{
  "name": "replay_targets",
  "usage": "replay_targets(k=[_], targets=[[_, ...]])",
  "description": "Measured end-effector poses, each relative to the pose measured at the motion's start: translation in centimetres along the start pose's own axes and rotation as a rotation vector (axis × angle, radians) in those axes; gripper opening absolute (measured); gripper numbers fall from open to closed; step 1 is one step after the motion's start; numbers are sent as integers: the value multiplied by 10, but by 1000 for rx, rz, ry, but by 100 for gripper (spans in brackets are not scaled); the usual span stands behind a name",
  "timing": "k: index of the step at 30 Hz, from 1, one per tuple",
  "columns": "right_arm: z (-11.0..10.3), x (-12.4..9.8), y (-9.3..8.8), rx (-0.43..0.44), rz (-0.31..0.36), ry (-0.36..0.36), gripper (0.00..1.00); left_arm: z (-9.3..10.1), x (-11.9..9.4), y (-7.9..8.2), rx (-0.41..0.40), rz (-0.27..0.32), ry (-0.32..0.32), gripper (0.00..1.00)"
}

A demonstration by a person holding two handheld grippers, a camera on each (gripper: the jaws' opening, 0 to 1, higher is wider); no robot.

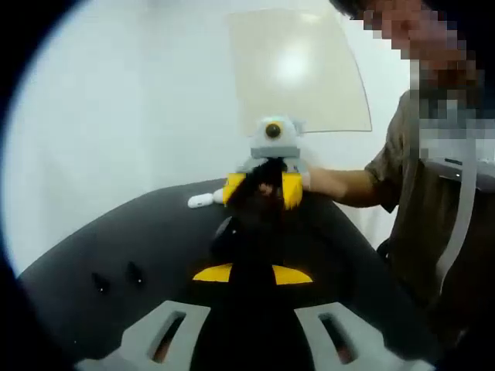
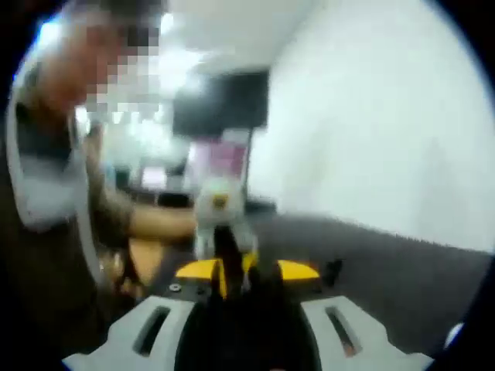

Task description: Pick up three earphones and place each one into its charging case using tactile feedback, ensure that each earphone is properly inserted and securely positioned inside the case.

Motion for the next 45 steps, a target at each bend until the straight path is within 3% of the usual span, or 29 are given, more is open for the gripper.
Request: replay_targets(k=[1, 2, 4, 5, 6, 7, 8, 9, 11, 14, 17, 19, 20, 21, 24, 27, 33, 40, 43, 45], targets=[[11, 0, 5, 9, 21, -51, 26, 0, 0, 0, 0, 0, 0, 14], [25, 2, 3, -3, -21, -127, 24, -1, 0, 0, -2, 0, -1, 14], [48, 6, -6, -53, -161, -258, 16, -2, 0, 0, -4, 1, 4, 14], [65, 11, -18, -51, -290, -340, 11, -2, 0, 0, -5, 1, 5, 14], [71, 14, -24, -39, -351, -364, 11, -3, 0, 0, -5, 1, 4, 14], [76, 22, -30, -53, -405, -339, 11, -3, 0, 0, -5, 1, 4, 14], [79, 31, -35, -64, -417, -301, 12, -4, 0, 0, -5, 2, 4, 14], [82, 40, -41, -31, -415, -272, 14, -4, 1, 0, -4, 2, 3, 14], [87, 52, -63, 9, -503, -221, 17, -5, 1, -1, -5, 2, 4, 14], [90, 60, -90, -104, -643, -180, 17, -6, 2, -1, -4, 2, 3, 14], [93, 63, -107, -171, -717, -155, 17, -6, 3, -1, 0, 2, 2, 14], [92, 66, -113, -187, -698, -117, 18, -6, 4, -1, 1, 1, 1, 14], [94, 70, -112, -173, -637, -119, 19, -6, 4, -1, 4, 0, 0, 14], [95, 71, -112, -166, -621, -101, 20, -6, 5, -1, 6, -1, -1, 14], [101, 68, -115, -155, -613, -95, 20, -5, 6, -1, 10, -2, -4, 14], [103, 68, -117, -125, -595, -85, 13, -5, 6, -1, 7, -2, -6, 14], [98, 65, -115, -145, -601, -76, 12, -4, 8, -1, 1, 0, -12, 14], [88, 51, -87, -168, -597, -117, 11, -4, 8, -1, -1, 0, -12, 14], [87, 37, -71, -204, -606, -179, 12, -4, 7, -1, -4, 0, -12, 14], [83, 27, -54, -188, -556, -236, 12, -4, 7, -1, -4, 0, -9, 14]])
Point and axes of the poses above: the point that each gripper's makers call its tool centre point, and the gripper's own axes: x roughly forward along the fingers, z roughly to its right, y roughly out of its top, the point moved 4 cm from there along -x, roughly backward along the fingers, and after that the axes turned 6 degrees about -x, right-handed, at the moved point
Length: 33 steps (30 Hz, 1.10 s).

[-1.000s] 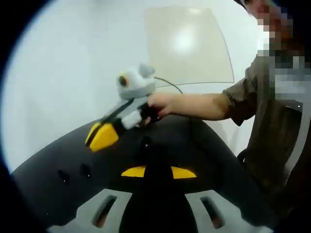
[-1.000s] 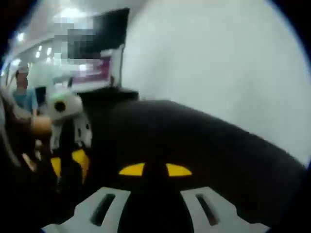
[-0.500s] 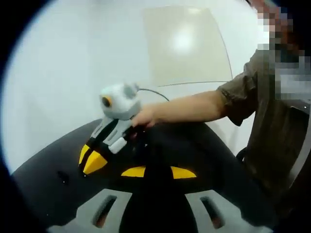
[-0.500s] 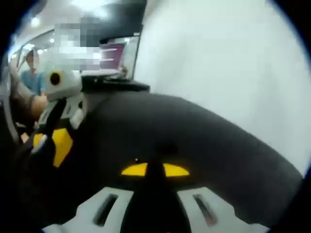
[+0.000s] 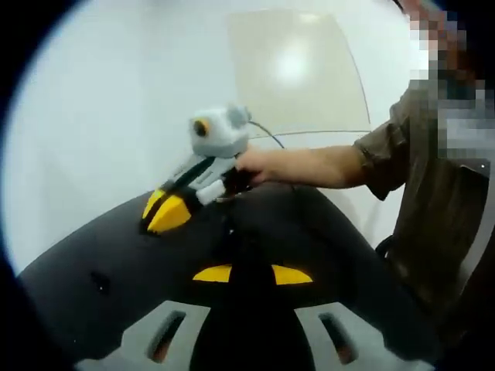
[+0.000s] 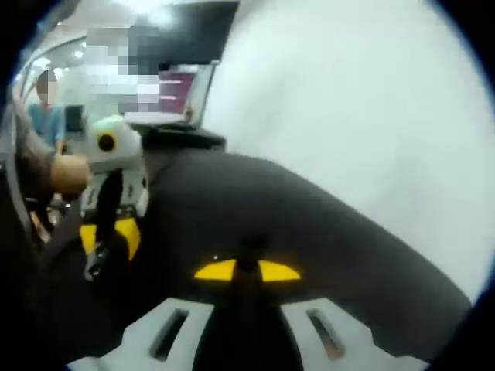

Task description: Pick up three earphones and place each one into its charging case using tactile feedback, ensure that each earphone is properly inserted and securely positioned inside the case.

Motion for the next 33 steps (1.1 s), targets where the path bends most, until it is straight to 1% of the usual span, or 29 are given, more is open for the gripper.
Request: replay_targets(k=[2, 3, 5, 6, 7, 8, 10, 12, 13, 14, 15, 16, 17, 18, 20, 23, 27, 29, 32, 33], targets=[[-2, -20, 12, 46, 43, -44, 12, 0, -1, 0, 2, -1, 3, 14], [-4, -30, 19, 63, 64, -78, 12, 0, -1, 0, 3, -2, 4, 14], [-16, -48, 33, 22, 96, -124, 12, 0, -1, 0, 1, -2, 6, 14], [-22, -55, 37, -11, 92, -158, 12, 0, -2, 0, -2, -3, 6, 14], [-33, -62, 42, -57, 94, -178, 12, 0, -2, 0, -5, -3, 7, 14], [-39, -65, 42, -78, 80, -195, 12, -1, -2, -1, -8, -3, 8, 14], [-51, -68, 44, -123, 72, -209, 12, -1, -2, -1, -10, -3, 10, 14], [-63, -68, 42, -156, 52, -208, 12, -2, -3, -1, -11, -3, 12, 14], [-68, -66, 42, -165, 55, -214, 12, -2, -3, -1, -11, -3, 14, 14], [-72, -66, 42, -189, 50, -228, 12, -3, -3, -1, -10, -4, 16, 14], [-74, -65, 41, -212, 50, -257, 12, -3, -4, -1, -9, -4, 17, 14], [-78, -63, 38, -260, 35, -278, 12, -3, -4, -1, -9, -4, 18, 14], [-80, -62, 35, -276, 21, -306, 12, -3, -4, -1, -8, -4, 20, 14], [-83, -61, 34, -307, 15, -322, 12, -3, -5, -1, -7, -4, 21, 14], [-88, -59, 32, -342, -5, -343, 12, -4, -5, -1, -8, -5, 21, 14], [-99, -54, 32, -442, -35, -369, 12, -5, -6, -2, -18, -5, 18, 14], [-105, -47, 27, -627, -119, -443, 12, -5, -6, -2, -27, -6, 16, 14], [-107, -45, 27, -737, -150, -472, 12, -6, -6, -2, -27, -6, 17, 14], [-113, -39, 21, -844, -219, -450, 12, -6, -6, -2, -26, -7, 18, 14], [-114, -39, 20, -874, -229, -453, 12, -6, -6, -2, -27, -7, 18, 14]])
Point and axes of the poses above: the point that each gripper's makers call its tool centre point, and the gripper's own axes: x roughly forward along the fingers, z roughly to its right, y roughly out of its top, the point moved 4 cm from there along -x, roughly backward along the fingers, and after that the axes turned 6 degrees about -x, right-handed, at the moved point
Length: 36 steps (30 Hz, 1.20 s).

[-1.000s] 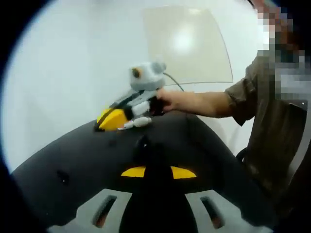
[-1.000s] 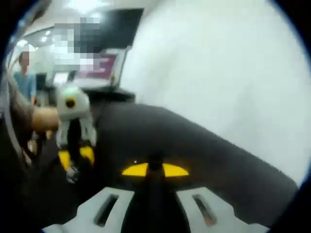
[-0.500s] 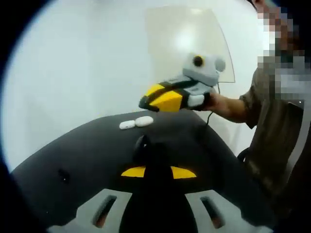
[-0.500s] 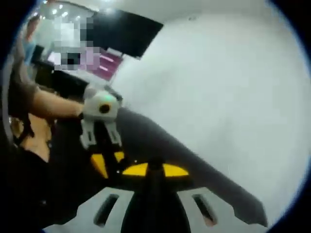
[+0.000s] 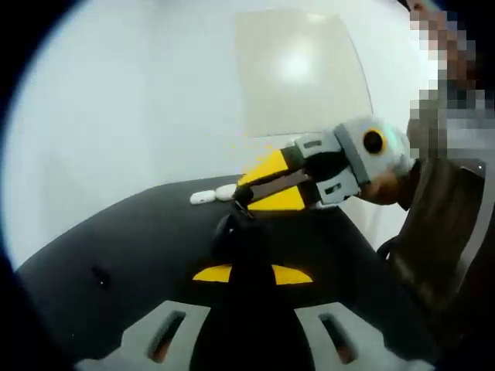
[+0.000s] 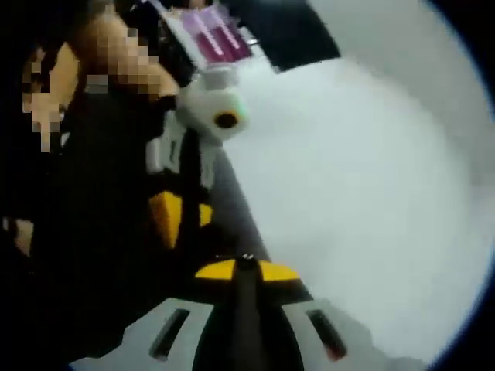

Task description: Pick up three earphones and place each one into its charging case using tactile feedback, ensure that each earphone is properly inserted and securely positioned inside the case.

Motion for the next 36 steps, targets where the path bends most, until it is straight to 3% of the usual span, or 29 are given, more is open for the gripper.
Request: replay_targets(k=[11, 15, 17, 22, 25, 29, 33, 36], targets=[[-3, -4, 5, -382, -58, -86, 12, 1, 2, 0, 7, -3, 6, 14], [-9, -6, 7, -411, -43, -74, 11, 1, 2, 1, 8, -3, 7, 14], [-9, -7, 7, -451, -47, -78, 4, 1, 3, 1, 6, -3, 7, 14], [-10, -8, 10, -416, -38, -49, 4, 1, 3, 0, 5, -6, 10, 14], [-8, -6, 4, -251, -37, -29, 4, 0, 3, 0, 4, -6, 11, 14], [5, -9, -2, 95, 2, 40, 4, 0, 4, -1, 5, -7, 12, 14], [19, -6, -6, 539, 78, 169, 9, 0, 4, -1, 7, -7, 13, 14], [19, 0, -3, 780, 106, 286, 14, 0, 4, -1, 9, -8, 13, 14]])
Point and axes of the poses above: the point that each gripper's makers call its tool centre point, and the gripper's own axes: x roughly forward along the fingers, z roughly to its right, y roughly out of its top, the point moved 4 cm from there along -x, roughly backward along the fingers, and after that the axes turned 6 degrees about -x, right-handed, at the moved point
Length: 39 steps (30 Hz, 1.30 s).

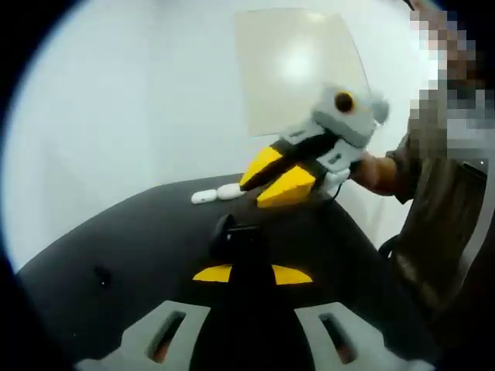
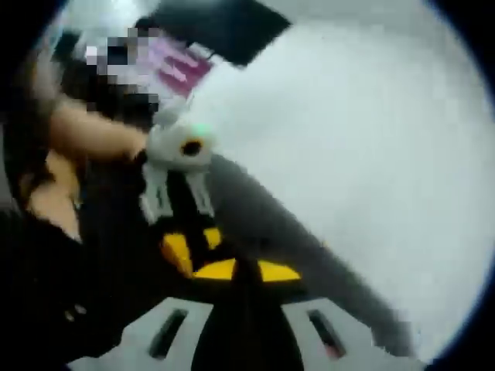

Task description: Pick up three earphones and place each one into its charging case using tactile feedback, ensure that each earphone is properly inserted and securely positioned inside the case.

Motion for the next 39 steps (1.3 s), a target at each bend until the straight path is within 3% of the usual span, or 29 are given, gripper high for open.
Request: replay_targets(k=[2, 6, 11, 14, 18, 23, 29, 33, 39], targets=[[0, 5, 0, 98, -30, 31, 13, 0, 0, 0, 0, 0, 0, 14], [-3, 18, -6, 185, -127, 77, 13, 0, 0, 0, -1, 0, -1, 14], [-10, 26, -4, 397, -174, 160, 12, 1, 0, 0, -1, 0, 0, 14], [-6, 28, -8, 318, -246, 107, 10, 1, 0, 0, 3, -2, 0, 14], [-8, 30, -9, 223, -276, 101, 10, 1, 0, 0, 7, -4, 2, 14], [-5, 25, -6, 212, -262, 121, 8, 1, 0, 0, 6, -5, 2, 14], [9, 13, -7, 414, -118, 198, 8, 1, 0, 0, 7, -7, 2, 14], [23, 2, -19, 530, -75, 215, 8, 0, 0, 0, 6, -6, 3, 14], [19, -5, -45, 526, -156, 223, 8, 0, 0, 0, 6, -10, 2, 14]])
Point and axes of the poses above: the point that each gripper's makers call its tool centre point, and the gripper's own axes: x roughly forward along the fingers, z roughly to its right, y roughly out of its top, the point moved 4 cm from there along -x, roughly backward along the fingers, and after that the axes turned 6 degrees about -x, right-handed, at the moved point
